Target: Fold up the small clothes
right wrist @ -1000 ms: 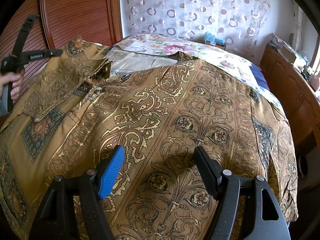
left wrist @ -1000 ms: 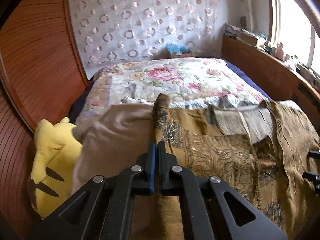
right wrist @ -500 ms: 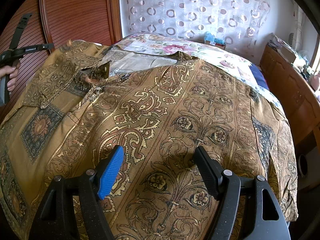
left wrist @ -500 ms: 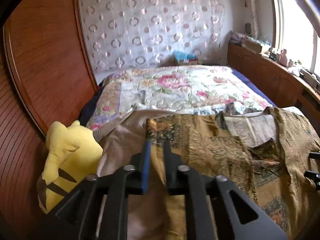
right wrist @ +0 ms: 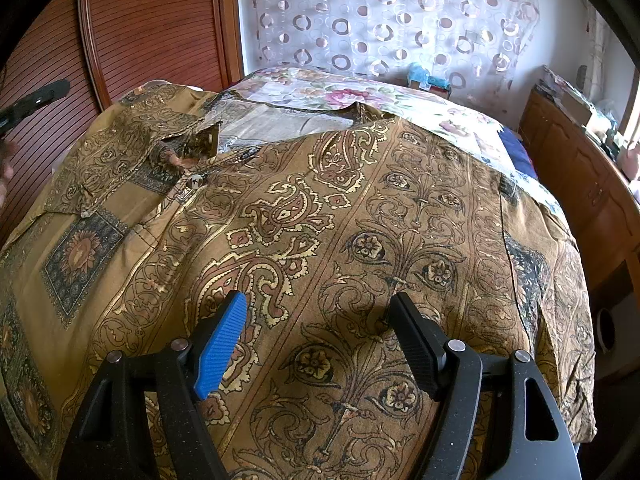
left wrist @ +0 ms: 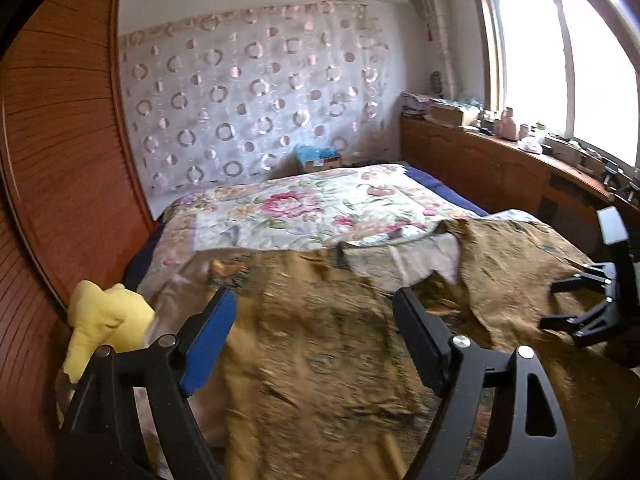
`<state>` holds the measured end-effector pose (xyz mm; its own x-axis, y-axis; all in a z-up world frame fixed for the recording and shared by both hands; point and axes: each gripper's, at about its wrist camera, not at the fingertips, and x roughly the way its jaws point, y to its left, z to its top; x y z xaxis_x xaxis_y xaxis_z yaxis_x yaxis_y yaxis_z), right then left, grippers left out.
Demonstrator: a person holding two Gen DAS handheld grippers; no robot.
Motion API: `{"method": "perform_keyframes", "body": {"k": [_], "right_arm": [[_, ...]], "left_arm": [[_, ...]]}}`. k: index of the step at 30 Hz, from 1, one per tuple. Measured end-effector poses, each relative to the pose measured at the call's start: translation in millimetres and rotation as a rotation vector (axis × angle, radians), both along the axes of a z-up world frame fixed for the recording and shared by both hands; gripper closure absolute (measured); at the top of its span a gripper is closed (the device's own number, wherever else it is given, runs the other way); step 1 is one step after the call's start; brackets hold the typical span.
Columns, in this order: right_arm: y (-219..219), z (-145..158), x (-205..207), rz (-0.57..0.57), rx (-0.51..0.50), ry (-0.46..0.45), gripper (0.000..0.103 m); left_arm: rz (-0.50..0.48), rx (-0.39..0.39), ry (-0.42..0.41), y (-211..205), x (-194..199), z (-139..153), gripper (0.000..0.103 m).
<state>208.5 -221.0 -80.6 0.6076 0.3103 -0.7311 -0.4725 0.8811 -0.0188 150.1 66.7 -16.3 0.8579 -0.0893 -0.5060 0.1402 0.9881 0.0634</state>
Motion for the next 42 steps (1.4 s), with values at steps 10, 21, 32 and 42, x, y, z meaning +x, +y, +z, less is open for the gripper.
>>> {"method": "perform_keyframes", "body": {"k": [10,21,32,42], "right_arm": [[-1.9,-0.1,-0.3,0.000,0.006,0.003,0.025],[-37.0,28.7,-29.6,-0.047,0.084,-0.066,0.025],[-116.1,31.2,-57.1,-0.220,0.073,-0.105,0.025],[-169.9,22.3,-52.5,-0.364,0.091,-0.042,0.026]], "left_arm": [[-0.042,-0.045,0.062,-40.5,-28.4,-13.1,0.022],[-0.091,-0.052,0.076,-69.1,-51.2,-20.2,0.022],[-0.127,-0.075,0.102,-90.1,-58.3,-30.4,0.022],[-0.170,-0.068,0.145,-111.0,-59.3,-44.6,0.022]]}}
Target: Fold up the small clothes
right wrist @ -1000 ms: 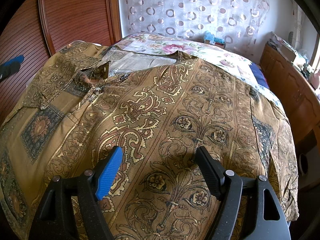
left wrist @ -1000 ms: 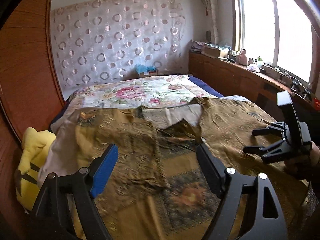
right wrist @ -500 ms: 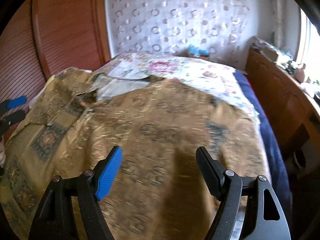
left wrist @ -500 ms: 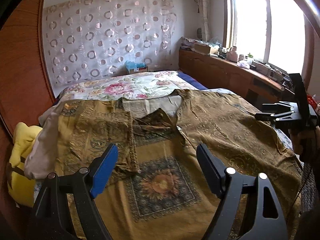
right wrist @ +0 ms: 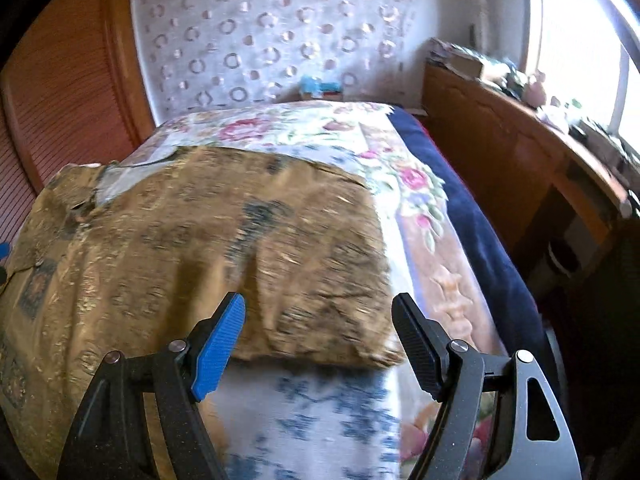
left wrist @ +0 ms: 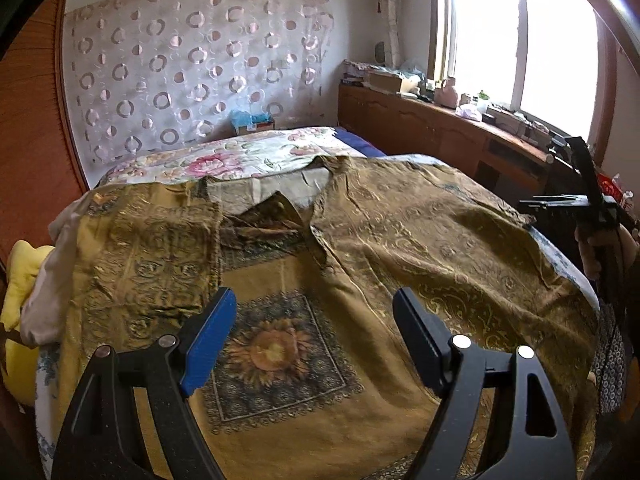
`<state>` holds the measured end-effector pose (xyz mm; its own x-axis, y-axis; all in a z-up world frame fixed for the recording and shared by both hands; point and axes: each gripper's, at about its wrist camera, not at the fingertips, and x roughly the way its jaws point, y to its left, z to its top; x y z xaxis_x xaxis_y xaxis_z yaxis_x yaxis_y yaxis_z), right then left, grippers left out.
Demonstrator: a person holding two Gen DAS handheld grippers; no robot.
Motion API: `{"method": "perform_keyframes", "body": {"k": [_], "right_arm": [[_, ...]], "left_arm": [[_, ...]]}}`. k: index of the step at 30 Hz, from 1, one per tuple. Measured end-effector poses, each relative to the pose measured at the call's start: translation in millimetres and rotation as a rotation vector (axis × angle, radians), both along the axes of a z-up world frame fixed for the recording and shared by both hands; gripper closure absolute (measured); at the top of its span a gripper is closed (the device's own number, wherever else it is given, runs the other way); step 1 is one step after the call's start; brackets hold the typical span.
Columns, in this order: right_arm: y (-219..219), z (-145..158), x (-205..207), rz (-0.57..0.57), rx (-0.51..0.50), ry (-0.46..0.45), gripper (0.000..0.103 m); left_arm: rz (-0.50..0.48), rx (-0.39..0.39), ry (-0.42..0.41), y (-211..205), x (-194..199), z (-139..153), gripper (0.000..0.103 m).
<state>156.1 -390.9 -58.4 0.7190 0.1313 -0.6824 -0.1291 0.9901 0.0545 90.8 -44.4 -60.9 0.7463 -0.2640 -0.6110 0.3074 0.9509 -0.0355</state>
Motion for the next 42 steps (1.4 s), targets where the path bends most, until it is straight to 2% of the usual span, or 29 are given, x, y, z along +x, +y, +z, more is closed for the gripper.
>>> {"method": "perform_keyframes", "body": {"k": [10,16,17,21,23,28,34,38,42], "right_arm": [[-19.2,-5.1,16.3,-0.010,0.083,0.096,0.036],[-33.3,-0.9,16.6,0.023,0.115,0.114,0.058],[-35.0,-0.2,15.6,0.024,0.105,0.109,0.064],[-30.3,-0.1,14.6,0.019,0.028,0.097,0.076],[-26.1,2.2,13.9,0.019,-0.016,0.081,0.091],[-10.4,16.8,3.8,0.015,-0.084,-0.016,0.094],[23.1,50.9,-16.5,0.096,-0.066,-0.155,0.094],[57.9,57.7,-26.4,0.190,-0.075,-0.175,0.094],[89.2,48.1,-28.0,0.272,-0.072,-0.141,0.094]], "left_arm": [[-0.027,0.011,0.045,-13.0,-0.3,-11.1,0.022],[-0.020,0.018,0.059,-14.3,1.7,-15.1,0.022],[-0.017,0.017,0.062,-14.0,1.7,-15.8,0.022],[-0.010,0.019,0.073,-14.4,4.0,-18.7,0.022],[-0.006,0.018,0.076,-13.2,5.0,-19.3,0.022],[0.006,0.015,0.084,-10.2,7.5,-20.1,0.022],[0.018,0.013,0.082,-9.0,7.6,-20.5,0.022],[0.025,0.012,0.079,-8.4,7.0,-20.2,0.022],[0.029,0.009,0.073,-6.9,6.8,-19.4,0.022]]}}
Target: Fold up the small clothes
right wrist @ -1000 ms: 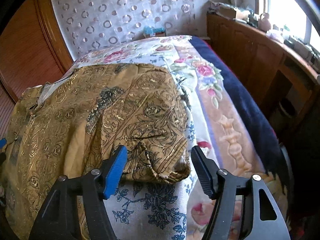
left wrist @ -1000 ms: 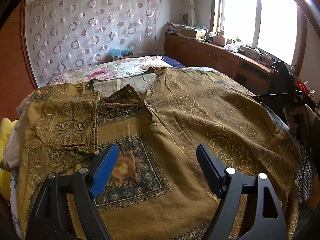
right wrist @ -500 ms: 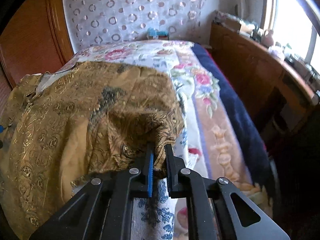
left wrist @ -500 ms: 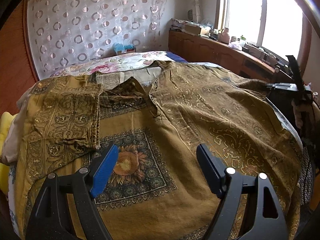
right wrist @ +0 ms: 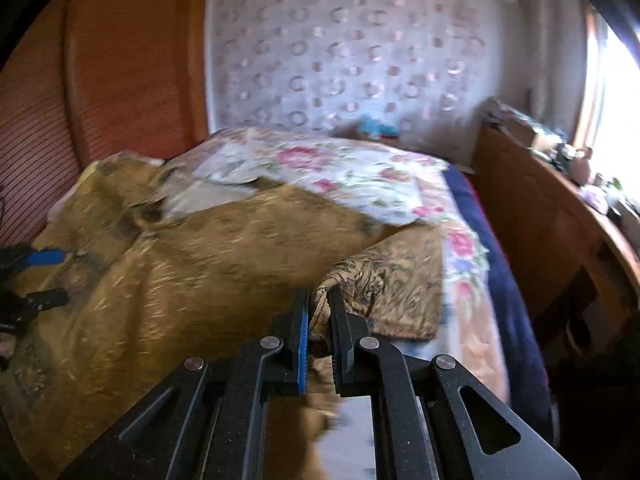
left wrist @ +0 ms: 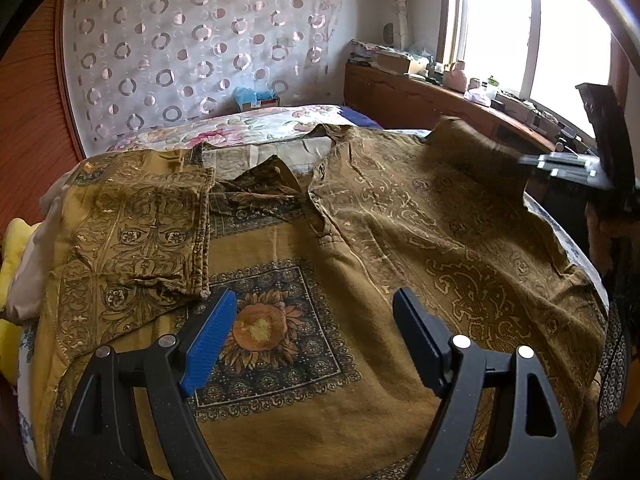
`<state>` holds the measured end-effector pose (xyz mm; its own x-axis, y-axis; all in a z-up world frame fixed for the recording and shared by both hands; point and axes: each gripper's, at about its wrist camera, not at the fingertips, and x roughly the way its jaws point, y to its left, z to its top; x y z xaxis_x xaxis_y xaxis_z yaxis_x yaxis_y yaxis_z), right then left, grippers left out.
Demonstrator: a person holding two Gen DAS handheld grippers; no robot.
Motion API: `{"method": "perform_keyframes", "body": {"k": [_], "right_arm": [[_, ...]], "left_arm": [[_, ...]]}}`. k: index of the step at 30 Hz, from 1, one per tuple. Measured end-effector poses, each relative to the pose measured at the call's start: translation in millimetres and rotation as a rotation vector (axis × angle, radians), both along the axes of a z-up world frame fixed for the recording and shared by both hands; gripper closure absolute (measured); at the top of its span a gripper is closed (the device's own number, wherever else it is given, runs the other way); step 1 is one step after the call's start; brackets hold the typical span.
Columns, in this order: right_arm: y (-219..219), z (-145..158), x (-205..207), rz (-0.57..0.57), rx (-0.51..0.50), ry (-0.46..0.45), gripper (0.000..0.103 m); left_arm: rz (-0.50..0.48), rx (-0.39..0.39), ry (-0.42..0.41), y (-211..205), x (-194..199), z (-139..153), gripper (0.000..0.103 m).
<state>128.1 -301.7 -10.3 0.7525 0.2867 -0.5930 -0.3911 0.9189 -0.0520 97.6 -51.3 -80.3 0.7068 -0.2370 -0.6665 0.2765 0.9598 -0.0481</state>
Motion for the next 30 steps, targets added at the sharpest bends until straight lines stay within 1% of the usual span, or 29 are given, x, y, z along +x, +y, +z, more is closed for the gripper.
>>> {"method": "perform_keyframes", "body": {"k": [3,6,9,10,11,13,17,19,23,25,30], "right_arm": [[14.1,-13.9,-0.9,0.034,-0.004,0.051,0.094],[18.9,-26.1,1.1,0.044,-0.002,0.096,0.094],[18.1,-32.2,3.9,0.050,-0.006,0.137,0.086],[17.2,-31.0,5.8,0.053,-0.007,0.143,0.081],[17.0,-29.7,5.7,0.053,-0.009,0.145,0.074],[15.5,-20.9,10.1,0.052,0.003,0.137,0.067],[8.9,-5.4,7.1,0.028,0.051,0.090,0.061],[-1.1,0.2,9.3,-0.007,0.056,0.067,0.061],[-16.9,-4.7,26.1,-0.081,0.055,0.084,0.061],[-25.5,-14.0,41.7,-0.121,0.069,0.125,0.061],[-35.3,-32.5,74.1,-0.151,0.141,0.231,0.061]], "left_arm": [[0.005,-0.004,-0.004,1.0,-2.3,0.8,0.022],[0.010,-0.005,-0.007,1.8,-3.1,1.5,0.022],[0.014,-0.002,-0.005,1.5,-2.4,1.4,0.022],[0.015,-0.002,-0.005,1.5,-2.4,1.6,0.022],[0.016,-0.002,-0.005,1.6,-2.4,1.6,0.022],[0.019,-0.001,-0.007,1.7,-2.5,1.7,0.022],[0.024,0.002,-0.009,1.8,-2.6,1.7,0.022],[0.025,0.004,-0.009,1.7,-2.4,1.7,0.022],[0.026,0.005,-0.009,1.7,-2.2,1.5,0.022],[0.027,0.003,-0.009,2.1,-2.1,1.6,0.022],[0.027,0.005,-0.008,2.1,-2.1,1.4,0.022]]}}
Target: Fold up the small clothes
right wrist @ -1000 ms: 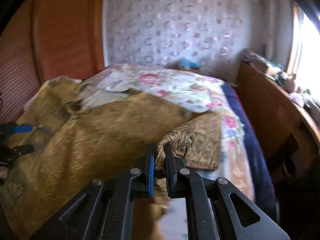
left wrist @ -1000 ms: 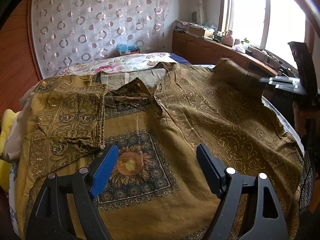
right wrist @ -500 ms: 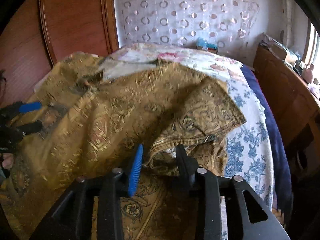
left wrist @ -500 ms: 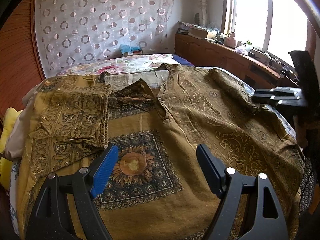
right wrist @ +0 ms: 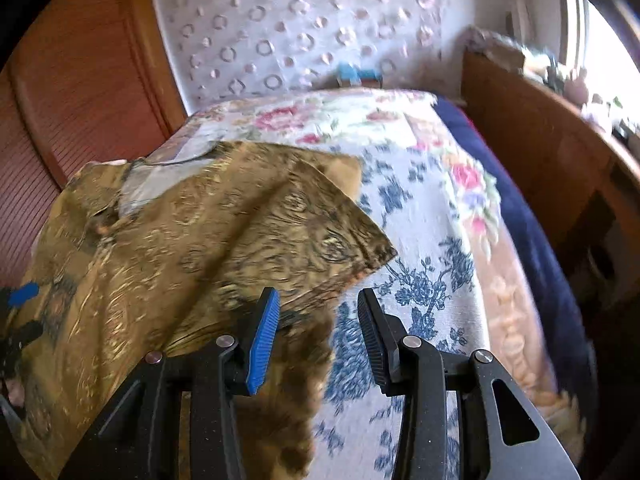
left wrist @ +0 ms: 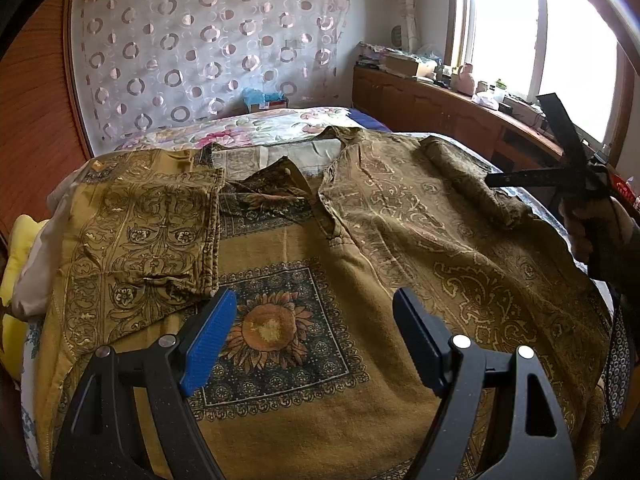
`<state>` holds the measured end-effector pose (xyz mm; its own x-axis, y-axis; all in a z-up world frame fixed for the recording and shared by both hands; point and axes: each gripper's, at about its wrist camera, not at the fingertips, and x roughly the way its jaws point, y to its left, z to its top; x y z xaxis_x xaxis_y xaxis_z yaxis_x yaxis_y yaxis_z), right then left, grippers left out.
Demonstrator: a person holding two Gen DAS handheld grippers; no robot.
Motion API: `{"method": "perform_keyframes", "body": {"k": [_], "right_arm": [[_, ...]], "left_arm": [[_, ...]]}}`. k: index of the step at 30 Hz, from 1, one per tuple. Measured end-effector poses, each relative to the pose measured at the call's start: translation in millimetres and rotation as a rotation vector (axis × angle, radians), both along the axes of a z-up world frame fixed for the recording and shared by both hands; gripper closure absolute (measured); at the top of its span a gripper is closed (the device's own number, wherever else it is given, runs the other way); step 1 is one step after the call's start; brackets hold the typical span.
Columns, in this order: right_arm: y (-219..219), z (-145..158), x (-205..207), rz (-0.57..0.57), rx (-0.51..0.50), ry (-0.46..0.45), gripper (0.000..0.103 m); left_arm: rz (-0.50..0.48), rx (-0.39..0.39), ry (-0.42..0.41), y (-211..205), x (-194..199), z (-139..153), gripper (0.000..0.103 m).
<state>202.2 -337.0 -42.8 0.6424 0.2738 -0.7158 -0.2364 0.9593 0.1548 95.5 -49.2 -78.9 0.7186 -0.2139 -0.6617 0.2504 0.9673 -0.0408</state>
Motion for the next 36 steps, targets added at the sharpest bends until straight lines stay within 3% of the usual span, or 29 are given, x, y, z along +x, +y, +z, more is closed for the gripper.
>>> {"method": "perform_keyframes", "body": {"k": [5,9,14,24,28,36], "right_arm": [[3.4,-2.2,26.2,-0.002,0.017,0.035,0.062],[10.8,3.5,32.2,-0.017,-0.049,0.001,0.092],[32.4,19.6,27.3,-0.004,-0.103,-0.090,0.096],[88.3,43.9,8.1,0.190,-0.005,-0.145,0.096],[99.3,47.1,-0.6,0.204,-0.019,-0.177,0.068],[84.0,28.1,6.0,0.135,-0.113,-0.122,0.065]], "left_arm": [[0.000,0.001,-0.001,-0.1,-0.1,0.1,0.022],[0.001,0.001,-0.001,-0.1,0.3,0.2,0.022],[0.003,-0.001,-0.002,1.2,0.5,0.3,0.022],[0.004,0.002,0.000,2.0,0.8,0.3,0.022],[0.004,0.004,0.000,1.3,0.7,0.5,0.022],[-0.006,-0.025,-0.001,3.2,1.4,2.4,0.022]]}}
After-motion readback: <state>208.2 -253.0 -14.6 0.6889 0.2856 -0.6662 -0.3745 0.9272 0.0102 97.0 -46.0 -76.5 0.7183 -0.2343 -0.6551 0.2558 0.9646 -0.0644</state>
